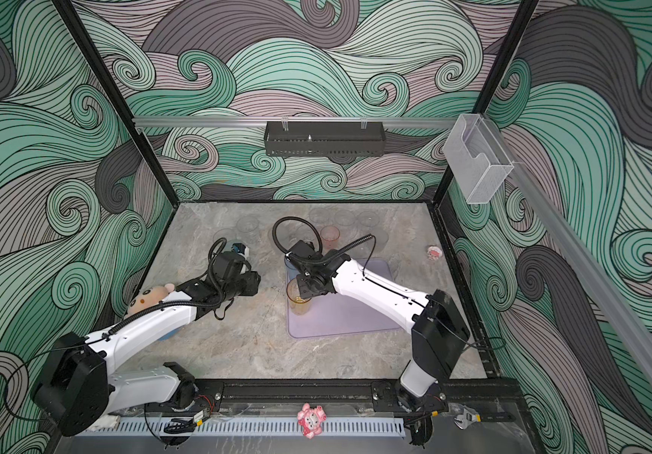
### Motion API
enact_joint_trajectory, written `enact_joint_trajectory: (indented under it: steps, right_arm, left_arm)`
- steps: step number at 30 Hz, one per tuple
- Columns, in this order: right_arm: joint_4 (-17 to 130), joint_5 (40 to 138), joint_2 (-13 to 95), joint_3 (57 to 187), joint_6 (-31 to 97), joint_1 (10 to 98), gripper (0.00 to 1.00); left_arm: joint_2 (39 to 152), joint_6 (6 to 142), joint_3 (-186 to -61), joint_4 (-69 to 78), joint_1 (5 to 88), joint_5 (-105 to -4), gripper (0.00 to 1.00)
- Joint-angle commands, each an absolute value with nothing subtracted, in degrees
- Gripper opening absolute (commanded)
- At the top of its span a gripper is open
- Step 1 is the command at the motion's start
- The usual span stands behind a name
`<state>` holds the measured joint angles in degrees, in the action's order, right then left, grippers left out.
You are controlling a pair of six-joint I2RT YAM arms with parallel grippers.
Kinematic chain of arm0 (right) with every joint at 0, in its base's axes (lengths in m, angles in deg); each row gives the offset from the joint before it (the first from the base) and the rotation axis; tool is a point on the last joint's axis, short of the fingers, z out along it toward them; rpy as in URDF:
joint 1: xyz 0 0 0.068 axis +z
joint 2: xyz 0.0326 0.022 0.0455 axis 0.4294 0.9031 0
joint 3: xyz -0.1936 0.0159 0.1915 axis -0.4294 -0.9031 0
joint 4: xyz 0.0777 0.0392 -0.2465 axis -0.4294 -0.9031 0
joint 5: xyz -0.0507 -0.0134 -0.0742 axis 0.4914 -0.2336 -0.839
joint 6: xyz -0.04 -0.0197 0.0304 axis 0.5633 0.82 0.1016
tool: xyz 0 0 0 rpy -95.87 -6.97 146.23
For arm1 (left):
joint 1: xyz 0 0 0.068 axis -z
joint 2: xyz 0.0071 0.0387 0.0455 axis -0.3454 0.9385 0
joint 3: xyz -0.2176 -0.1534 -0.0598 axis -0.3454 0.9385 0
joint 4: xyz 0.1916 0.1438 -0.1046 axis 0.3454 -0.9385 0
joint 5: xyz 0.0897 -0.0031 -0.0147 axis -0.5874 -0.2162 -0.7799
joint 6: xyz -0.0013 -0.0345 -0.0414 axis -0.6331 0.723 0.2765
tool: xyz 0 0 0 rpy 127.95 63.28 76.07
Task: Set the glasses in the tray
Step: 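Lower the yellow cup onto the tray beside the blue cup and open the right gripper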
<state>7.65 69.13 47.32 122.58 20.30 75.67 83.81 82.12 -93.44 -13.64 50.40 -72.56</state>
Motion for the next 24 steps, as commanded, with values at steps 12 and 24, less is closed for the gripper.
enact_joint_trajectory:
  steps: [12,24]
  right_arm:
    - [6.8,70.4,47.5,125.4,22.0,75.8,0.16]
    - [3.4,71.5,43.3,129.2,22.9,75.2,0.39]
  left_arm:
    - [83.0,82.6,-93.2,-11.5,50.8,-72.8,0.51]
    - [81.8,82.0,-95.3,-15.0,50.8,-75.5,0.52]
